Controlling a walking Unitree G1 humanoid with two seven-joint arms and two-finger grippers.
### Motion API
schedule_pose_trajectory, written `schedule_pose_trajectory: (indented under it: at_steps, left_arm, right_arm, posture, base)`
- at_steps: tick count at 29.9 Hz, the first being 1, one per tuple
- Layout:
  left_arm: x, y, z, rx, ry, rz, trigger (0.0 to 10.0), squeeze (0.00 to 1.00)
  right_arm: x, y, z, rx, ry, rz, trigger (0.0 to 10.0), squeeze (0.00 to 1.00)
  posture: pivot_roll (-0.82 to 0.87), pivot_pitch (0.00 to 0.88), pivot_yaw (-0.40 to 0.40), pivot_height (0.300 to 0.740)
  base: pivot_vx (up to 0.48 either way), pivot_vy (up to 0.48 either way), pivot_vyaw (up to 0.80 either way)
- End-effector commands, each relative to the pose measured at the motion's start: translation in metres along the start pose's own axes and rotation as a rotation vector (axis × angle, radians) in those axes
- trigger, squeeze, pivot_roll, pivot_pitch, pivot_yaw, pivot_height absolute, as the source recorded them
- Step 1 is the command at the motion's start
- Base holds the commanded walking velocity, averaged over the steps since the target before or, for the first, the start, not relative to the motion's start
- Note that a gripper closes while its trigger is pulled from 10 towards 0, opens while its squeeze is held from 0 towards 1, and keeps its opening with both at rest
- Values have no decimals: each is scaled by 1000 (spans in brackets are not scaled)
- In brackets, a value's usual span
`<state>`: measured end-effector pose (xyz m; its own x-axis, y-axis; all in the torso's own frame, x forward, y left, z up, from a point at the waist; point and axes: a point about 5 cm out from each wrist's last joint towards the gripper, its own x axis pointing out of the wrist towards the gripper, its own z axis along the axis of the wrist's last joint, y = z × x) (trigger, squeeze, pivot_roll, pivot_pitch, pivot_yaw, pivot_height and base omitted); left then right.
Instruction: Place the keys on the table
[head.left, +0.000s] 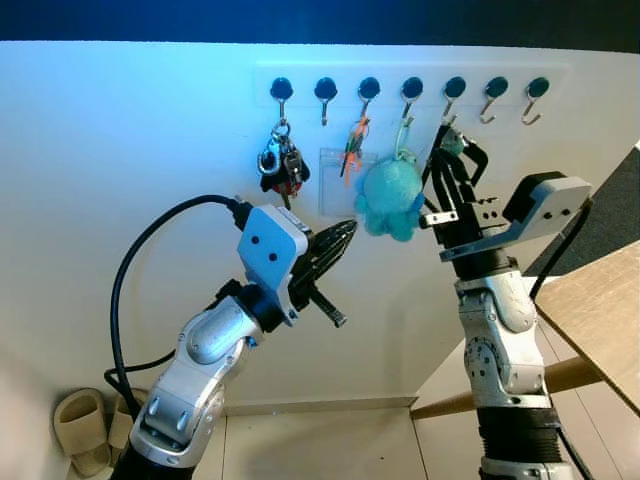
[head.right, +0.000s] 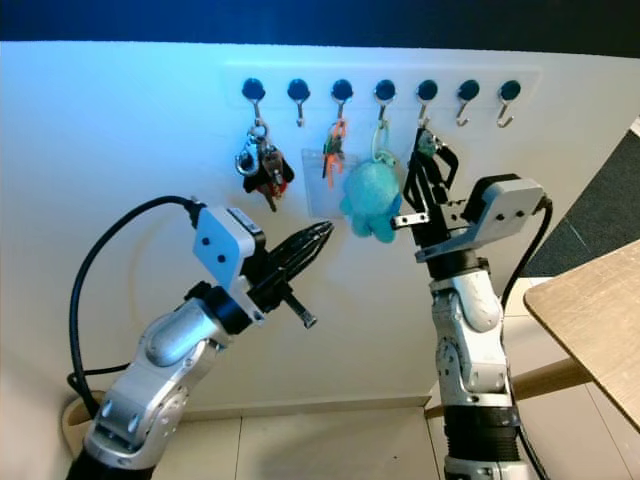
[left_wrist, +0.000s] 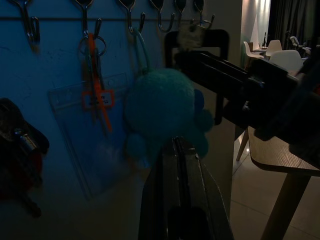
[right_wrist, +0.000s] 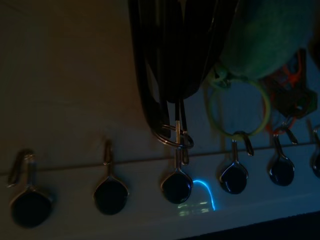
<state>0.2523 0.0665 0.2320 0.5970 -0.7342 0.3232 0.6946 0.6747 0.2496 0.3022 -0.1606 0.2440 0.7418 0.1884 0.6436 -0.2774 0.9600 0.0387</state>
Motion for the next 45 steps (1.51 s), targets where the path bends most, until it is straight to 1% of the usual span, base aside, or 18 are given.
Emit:
schedule_pose_trajectory:
  at_steps: [1, 12, 20, 21, 25, 27, 31, 32, 33, 34, 35, 37, 38, 41, 42, 43, 44, 45]
  left_arm:
    - [1, -4, 3, -9, -26, -12, 10000, 0]
    - [-4, -4, -4, -14, -7, -4, 10000, 0]
    - [-22, -5, -27, -16, 83, -4, 10000, 0]
    - [-34, -5, -42, -31, 142, 6, 10000, 0]
    - [-51, -3, -68, -41, 276, 33, 10000, 0]
    - [-75, 2, -101, -75, 428, 115, 10000, 0]
    - [-102, 5, -132, -111, 582, 200, 10000, 0]
    - [-122, 8, -152, -148, 676, 308, 10000, 0]
    - [-122, 8, -152, -148, 676, 308, 10000, 0]
    - [-147, 13, -172, -183, 777, 454, 10000, 0]
    - [-147, 13, -172, -183, 777, 454, 10000, 0]
    - [-197, 14, -201, -268, 954, 759, 10000, 0]
    - [-197, 14, -201, -268, 954, 759, 10000, 0]
    - [-226, 8, -213, -338, 1035, 936, 10000, 0]
    - [-241, -3, -219, -382, 1076, 986, 10000, 0]
    - [-241, -3, -219, -382, 1076, 986, 10000, 0]
    - [-244, -6, -221, -388, 1088, 986, 10000, 0]
    - [-247, -12, -222, -383, 1114, 970, 10000, 0]
  right_arm:
    - [-4, -3, 5, -32, -32, -20, 0, 0]
    - [-39, -21, -13, -122, 35, -185, 0, 0]
    - [-74, -31, -39, -146, 178, -257, 0, 0]
    - [-90, -31, -55, -146, 270, -253, 0, 0]
    - [-114, -31, -75, -155, 391, -239, 0, 0]
    - [-142, -31, -101, -93, 567, -229, 0, 0]
    - [-165, -30, -118, -39, 693, -242, 0, 0]
    - [-177, -30, -126, -37, 757, -244, 0, 0]
    - [-177, -30, -126, -37, 757, -244, 0, 0]
    - [-188, -31, -133, -36, 818, -261, 0, 0]
    - [-188, -31, -133, -36, 818, -261, 0, 0]
    - [-208, -35, -144, -22, 930, -309, 0, 0]
    - [-208, -35, -144, -22, 930, -309, 0, 0]
    - [-222, -40, -150, -12, 1015, -344, 0, 0]
    - [-237, -39, -156, 46, 1110, -360, 2627, 0]
    - [-237, -39, -156, 46, 1110, -360, 2627, 0]
    - [-240, -39, -157, 66, 1131, -365, 4745, 0]
    - [-245, -37, -159, 79, 1172, -353, 10000, 0]
  posture:
    - [9, 110, -28, 740]
    - [13, 106, -29, 740]
    - [10, 105, -27, 740]
    - [12, 104, -30, 740]
    - [15, 102, -32, 740]
    - [16, 99, -32, 740]
    - [16, 98, -30, 740]
    - [20, 96, -31, 740]
    - [20, 96, -31, 740]
    - [19, 94, -28, 740]
    - [19, 94, -28, 740]
    - [18, 90, -29, 740]
    - [18, 90, -29, 740]
    - [16, 88, -26, 740]
    - [18, 82, -27, 740]
    - [18, 82, -27, 740]
    - [19, 81, -27, 740]
    - [19, 79, -28, 740]
  base:
    - [0, 0, 0]
    - [0, 0, 0]
    - [0, 0, 0]
    - [0, 0, 0]
    - [0, 0, 0]
    - [0, 0, 0]
    - [0, 0, 0]
    - [0, 0, 0]
    - [0, 0, 0]
    - [0, 0, 0]
    - [0, 0, 0]
    - [0, 0, 0]
    - [0, 0, 0]
    - [0, 0, 0]
    - [0, 0, 0]
    - [0, 0, 0]
    - [0, 0, 0]
    - [0, 0, 0]
